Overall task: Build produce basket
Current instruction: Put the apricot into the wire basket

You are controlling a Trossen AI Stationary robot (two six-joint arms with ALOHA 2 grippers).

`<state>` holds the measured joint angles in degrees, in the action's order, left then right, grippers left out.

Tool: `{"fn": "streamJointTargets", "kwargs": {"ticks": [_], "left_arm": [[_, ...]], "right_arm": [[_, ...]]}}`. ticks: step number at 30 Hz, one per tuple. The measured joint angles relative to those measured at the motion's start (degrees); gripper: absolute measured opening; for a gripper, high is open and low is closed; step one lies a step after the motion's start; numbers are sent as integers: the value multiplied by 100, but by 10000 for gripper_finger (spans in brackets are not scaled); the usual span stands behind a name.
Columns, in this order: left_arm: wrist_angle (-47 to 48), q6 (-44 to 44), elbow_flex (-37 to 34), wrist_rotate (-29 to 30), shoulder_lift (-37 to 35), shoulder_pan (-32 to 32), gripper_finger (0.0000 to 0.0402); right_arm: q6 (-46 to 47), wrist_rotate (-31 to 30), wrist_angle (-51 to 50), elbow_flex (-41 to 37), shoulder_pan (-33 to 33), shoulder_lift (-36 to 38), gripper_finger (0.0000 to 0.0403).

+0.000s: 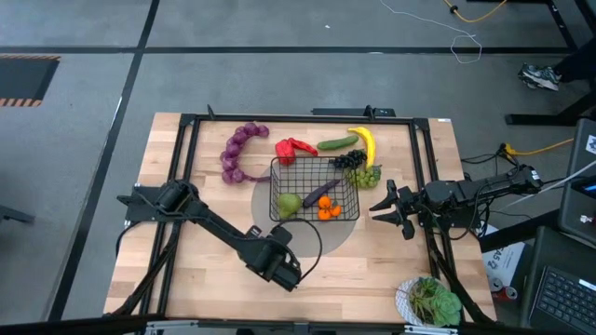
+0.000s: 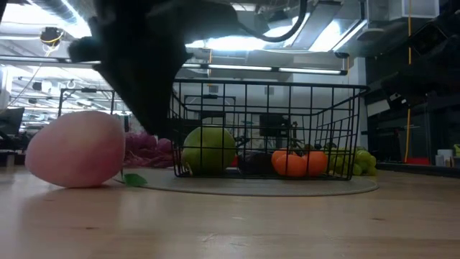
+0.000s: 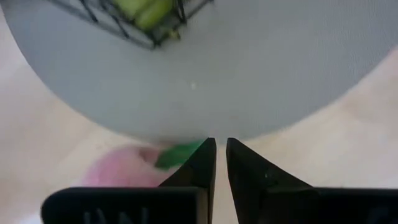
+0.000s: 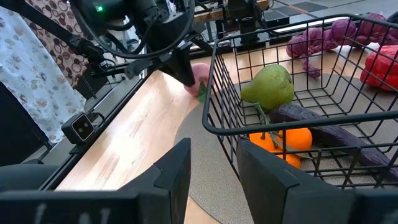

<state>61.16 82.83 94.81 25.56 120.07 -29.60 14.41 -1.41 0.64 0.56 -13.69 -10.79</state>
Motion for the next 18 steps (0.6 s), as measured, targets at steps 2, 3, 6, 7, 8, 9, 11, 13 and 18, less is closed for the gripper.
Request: {"fn": "streamJointTargets", "kwargs": {"ticks": [2,3,6,7,8,9,11,13,18], "left_arm": [[3,235,-1,-128,0,-49,32],[4,387,-1,-170,0,-76,32],[103,767,-1,-300,0,-155,30],[176,874,-1,-302,0,-183,29],[274,1006,-1,-312,0,-209,28],[386,1138,-1,-368,0,-231,26],[647,1424,-1,-576,0,-274,23],[918,1694,-1,-831,0,-324,19],[1451,2315,-3,-1032,0,-500,12]], "right_arm": [[0,0,0,0,1,0,130],[1,0,0,0,2,0,130],[2,0,0,0,2,0,130],[2,0,0,0,1,0,130],[2,0,0,0,1,0,130],[2,0,0,0,1,0,130],[2,0,0,0,2,0,130],[3,0,0,0,2,0,130],[3,1,0,0,2,0,130]]}}
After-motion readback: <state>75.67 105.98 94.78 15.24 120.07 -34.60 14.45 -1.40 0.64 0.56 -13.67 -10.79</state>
